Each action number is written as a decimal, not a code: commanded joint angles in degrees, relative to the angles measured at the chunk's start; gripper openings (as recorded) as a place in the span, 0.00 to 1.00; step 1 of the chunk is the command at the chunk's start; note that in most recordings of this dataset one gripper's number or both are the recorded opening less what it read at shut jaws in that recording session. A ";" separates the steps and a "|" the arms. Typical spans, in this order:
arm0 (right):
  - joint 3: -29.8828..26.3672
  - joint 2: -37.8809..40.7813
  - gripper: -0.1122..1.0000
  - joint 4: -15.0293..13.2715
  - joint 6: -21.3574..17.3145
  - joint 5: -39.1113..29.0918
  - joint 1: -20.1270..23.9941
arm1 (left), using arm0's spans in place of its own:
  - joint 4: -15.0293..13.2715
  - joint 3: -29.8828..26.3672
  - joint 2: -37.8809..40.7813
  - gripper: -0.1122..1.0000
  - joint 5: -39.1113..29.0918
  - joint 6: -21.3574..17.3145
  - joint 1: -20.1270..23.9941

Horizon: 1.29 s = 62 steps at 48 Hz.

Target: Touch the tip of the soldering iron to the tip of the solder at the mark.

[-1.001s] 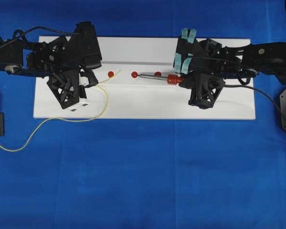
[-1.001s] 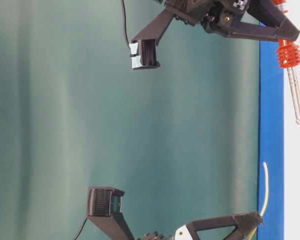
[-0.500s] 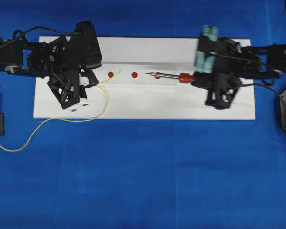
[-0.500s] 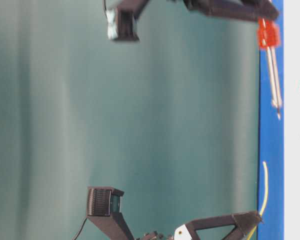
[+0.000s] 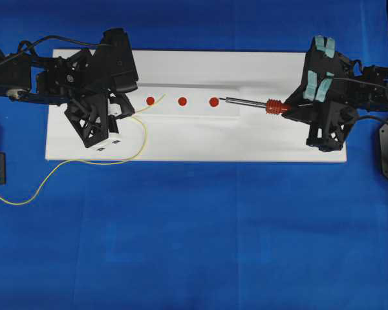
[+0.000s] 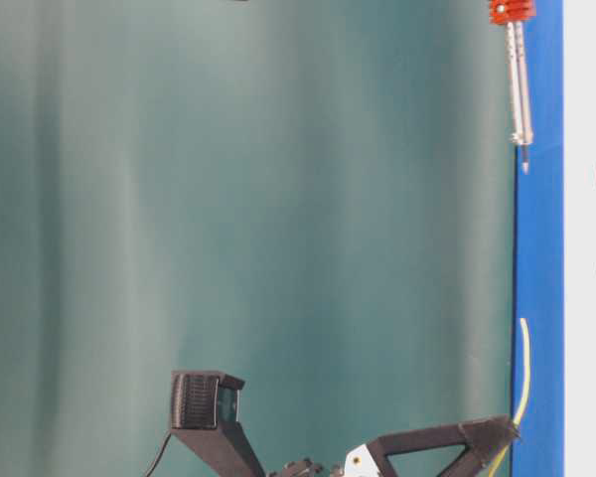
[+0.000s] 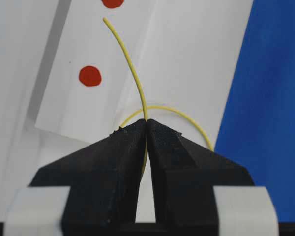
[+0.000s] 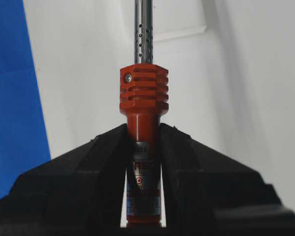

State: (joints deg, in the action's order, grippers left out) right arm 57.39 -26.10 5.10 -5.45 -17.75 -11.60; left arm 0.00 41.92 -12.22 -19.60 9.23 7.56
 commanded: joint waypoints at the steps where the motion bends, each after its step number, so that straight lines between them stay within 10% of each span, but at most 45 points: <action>1: -0.70 0.18 0.16 -0.09 -0.18 0.18 -0.18 | -0.09 -1.32 -0.53 0.12 0.35 0.00 -0.18; 38: -0.62 0.53 0.16 -0.09 -0.18 0.26 -0.44 | 0.09 -18.28 14.85 0.12 -3.34 -0.44 -2.29; 62: -0.44 0.53 0.16 -0.09 -0.09 0.35 -0.44 | 0.09 -18.98 20.57 0.12 0.62 -0.26 -0.97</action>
State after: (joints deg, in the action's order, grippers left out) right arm 57.39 -25.40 5.10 -5.54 -17.67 -11.95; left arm 0.00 23.99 8.96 -19.60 8.79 6.50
